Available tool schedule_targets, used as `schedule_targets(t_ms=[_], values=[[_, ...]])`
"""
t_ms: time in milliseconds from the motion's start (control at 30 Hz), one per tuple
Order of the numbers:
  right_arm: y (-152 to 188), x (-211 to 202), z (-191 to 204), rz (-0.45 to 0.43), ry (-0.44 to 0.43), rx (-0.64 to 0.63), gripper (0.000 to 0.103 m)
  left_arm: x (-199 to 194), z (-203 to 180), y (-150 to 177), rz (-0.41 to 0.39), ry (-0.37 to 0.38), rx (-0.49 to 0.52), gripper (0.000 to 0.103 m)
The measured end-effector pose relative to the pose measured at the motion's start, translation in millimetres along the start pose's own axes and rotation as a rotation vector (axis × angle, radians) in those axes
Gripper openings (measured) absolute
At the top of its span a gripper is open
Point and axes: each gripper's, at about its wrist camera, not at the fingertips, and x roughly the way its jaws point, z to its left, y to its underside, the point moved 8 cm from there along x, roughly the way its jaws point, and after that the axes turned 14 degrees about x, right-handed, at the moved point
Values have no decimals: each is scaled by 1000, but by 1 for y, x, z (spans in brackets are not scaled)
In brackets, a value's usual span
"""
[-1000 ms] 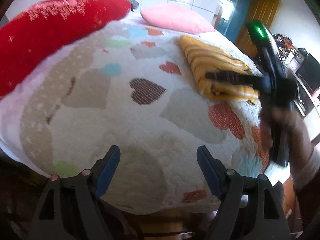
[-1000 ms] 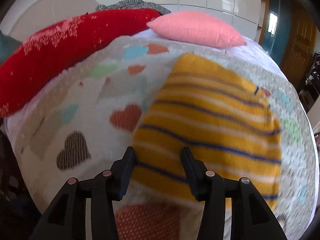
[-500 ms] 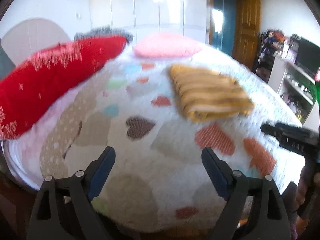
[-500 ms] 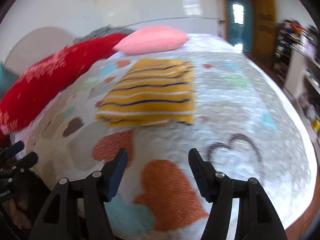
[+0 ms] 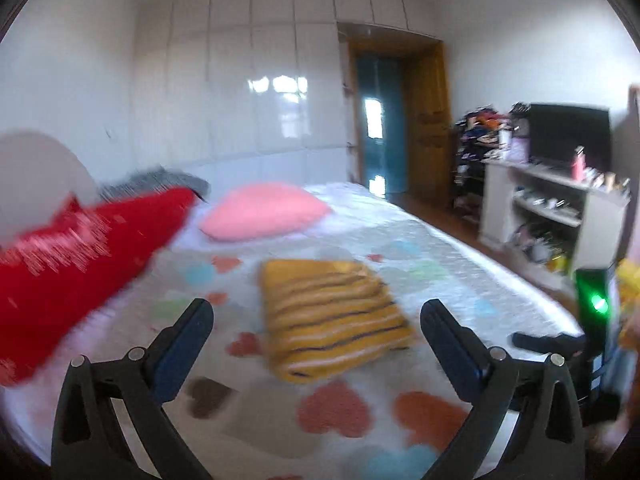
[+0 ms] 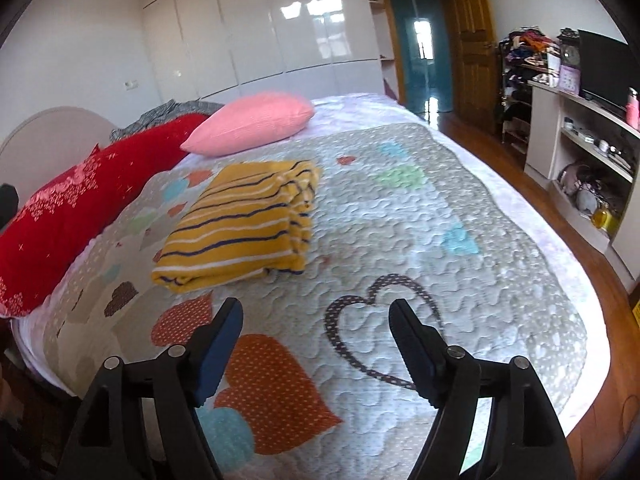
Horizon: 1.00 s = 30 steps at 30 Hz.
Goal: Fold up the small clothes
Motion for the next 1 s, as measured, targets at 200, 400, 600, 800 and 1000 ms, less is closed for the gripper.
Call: schedule_targets(t_ms=[200, 400, 600, 800, 1000], values=[[4, 2, -18, 6, 38, 18, 82, 38, -26, 51, 249, 102, -49, 103], [11, 7, -13, 25, 45, 13, 84, 52, -27, 99, 420, 65, -24, 103], [24, 16, 8, 57, 42, -48, 86, 45, -24, 112, 440, 32, -3, 103], [36, 22, 28, 77, 42, -113, 88, 44, -25, 121, 465, 60, -3, 103], [43, 27, 35, 96, 39, -137, 88, 45, -23, 126, 475, 70, -15, 103]])
